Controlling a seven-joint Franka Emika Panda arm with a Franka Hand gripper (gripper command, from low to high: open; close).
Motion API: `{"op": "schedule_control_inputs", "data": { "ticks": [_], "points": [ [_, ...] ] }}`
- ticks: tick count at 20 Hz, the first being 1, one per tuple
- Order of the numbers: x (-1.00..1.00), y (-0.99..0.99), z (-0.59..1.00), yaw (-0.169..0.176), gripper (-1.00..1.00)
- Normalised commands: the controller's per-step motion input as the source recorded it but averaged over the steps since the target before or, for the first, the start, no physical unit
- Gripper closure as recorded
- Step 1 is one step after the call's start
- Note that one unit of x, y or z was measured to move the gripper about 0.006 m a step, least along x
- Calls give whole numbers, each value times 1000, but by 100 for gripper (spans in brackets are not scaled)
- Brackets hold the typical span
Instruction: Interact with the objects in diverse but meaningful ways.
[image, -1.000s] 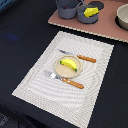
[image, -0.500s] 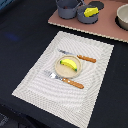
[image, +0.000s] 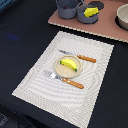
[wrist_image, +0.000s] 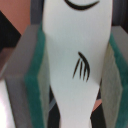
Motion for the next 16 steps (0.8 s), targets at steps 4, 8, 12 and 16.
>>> {"op": "schedule_control_inputs", "data": {
  "ticks": [4, 8, 12, 16],
  "points": [
    [145, 86, 0, -14, -100],
    [163, 116, 69, -17, -100],
    [154, 116, 439, -5, -100],
    [141, 34, 774, -67, -100]
  ]
}}
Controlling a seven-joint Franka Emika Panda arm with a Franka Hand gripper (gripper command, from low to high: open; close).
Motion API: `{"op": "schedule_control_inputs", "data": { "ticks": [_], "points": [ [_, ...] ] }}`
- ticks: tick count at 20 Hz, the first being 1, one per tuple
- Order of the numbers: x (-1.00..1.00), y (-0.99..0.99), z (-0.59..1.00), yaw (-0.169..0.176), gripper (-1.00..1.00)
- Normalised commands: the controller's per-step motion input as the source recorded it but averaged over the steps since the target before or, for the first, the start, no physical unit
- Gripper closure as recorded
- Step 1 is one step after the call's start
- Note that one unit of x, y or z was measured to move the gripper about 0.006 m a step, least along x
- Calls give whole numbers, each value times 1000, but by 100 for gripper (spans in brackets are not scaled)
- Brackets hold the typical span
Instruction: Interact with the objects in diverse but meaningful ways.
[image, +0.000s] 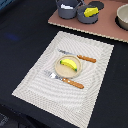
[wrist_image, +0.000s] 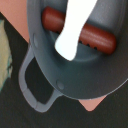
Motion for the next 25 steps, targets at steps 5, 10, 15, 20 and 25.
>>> {"op": "schedule_control_inputs", "data": {
  "ticks": [5, 10, 15, 20, 25],
  "points": [
    [146, -294, 423, -206, -100],
    [272, -492, 135, -166, -100],
    [432, -543, 69, -137, -100],
    [738, -717, 34, -47, -100],
    [703, -743, -7, -38, -100]
  ]
}}
